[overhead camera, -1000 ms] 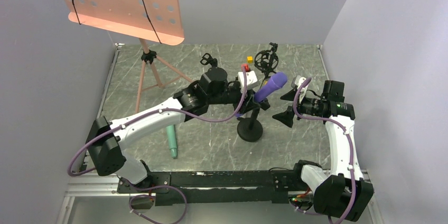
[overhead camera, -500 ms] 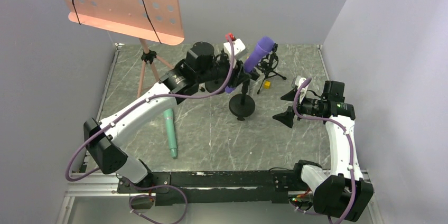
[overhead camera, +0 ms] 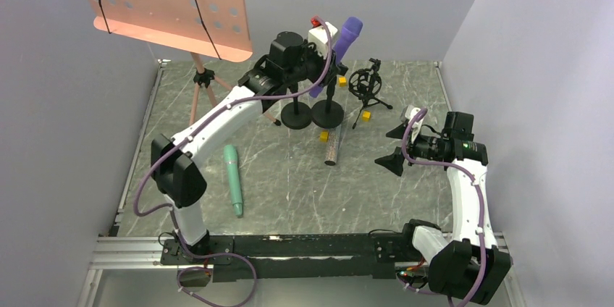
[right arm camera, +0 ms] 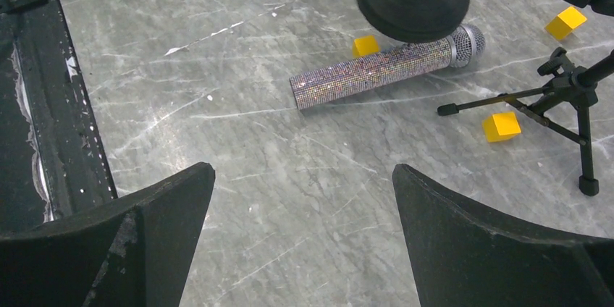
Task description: Attach the microphones to the stand
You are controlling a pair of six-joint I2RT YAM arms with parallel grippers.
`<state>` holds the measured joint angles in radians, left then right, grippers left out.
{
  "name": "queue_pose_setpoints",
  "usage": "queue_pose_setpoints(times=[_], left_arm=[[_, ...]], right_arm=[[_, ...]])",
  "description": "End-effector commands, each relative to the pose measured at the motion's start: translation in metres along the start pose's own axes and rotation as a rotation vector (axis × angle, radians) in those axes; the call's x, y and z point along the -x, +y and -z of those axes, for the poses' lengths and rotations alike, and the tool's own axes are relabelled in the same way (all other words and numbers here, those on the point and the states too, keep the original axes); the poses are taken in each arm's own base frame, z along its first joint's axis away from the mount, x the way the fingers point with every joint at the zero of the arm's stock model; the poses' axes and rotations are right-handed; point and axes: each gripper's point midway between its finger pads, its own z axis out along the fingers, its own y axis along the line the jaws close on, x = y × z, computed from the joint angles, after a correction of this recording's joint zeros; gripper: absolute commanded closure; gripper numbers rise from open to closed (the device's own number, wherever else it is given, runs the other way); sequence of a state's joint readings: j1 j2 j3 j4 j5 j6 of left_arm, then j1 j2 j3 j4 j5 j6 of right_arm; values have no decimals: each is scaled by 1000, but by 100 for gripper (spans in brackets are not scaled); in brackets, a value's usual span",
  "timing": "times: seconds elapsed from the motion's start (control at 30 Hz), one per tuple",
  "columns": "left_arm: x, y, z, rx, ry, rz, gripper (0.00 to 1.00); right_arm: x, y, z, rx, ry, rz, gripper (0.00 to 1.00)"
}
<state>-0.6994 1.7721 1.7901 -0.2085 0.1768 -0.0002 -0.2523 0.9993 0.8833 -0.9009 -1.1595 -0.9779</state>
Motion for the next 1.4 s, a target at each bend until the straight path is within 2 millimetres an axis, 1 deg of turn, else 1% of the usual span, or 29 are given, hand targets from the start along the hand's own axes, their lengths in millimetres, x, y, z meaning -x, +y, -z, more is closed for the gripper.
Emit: queue_pose_setpoints(times=[0.0,0.17,0.2,0.23,0.37,0.57,0.63,0.67,0.77,0.97,1.03,1.1,1.23,1.37], left_arm=[[78,25,-2,91,-228,-59,91],[77,48,-24,160,-248,-87,90],[74,52,-26,174,-247,-98,90],[76,56,-28,190,-270,-106,90],[73,76,-37,228,-304,-117,89],[69,98,-55,228,-353,-145,88],[61,106,-64,231,-354,-140,88],[62,109,-66,233,-361,-140,88],[49,116,-78,244,-352,-138,88],[29,122,-88,256,-342,-115,86],[24,122,-86,260,-336,-108,82],[18,122,-84,263,-332,-104,76],[9,120,-78,265,-313,-96,55],[12,123,-67,292,-319,-81,33]], right_arm=[[7,2,4,-2,-16,30,0],[6,3,5,1,-19,31,0],[6,4,5,3,-19,28,0],[5,3,5,3,-18,28,0],[4,4,5,9,-15,28,0],[1,5,4,19,-12,23,0],[-1,4,3,20,-9,21,0],[-1,4,3,20,-8,19,0],[-2,4,3,22,-9,16,0],[-1,3,3,17,-11,13,0],[-2,3,3,17,-10,13,0],[-2,2,3,16,-9,11,0],[-2,2,3,15,-8,9,0],[-2,2,3,13,-10,11,0]])
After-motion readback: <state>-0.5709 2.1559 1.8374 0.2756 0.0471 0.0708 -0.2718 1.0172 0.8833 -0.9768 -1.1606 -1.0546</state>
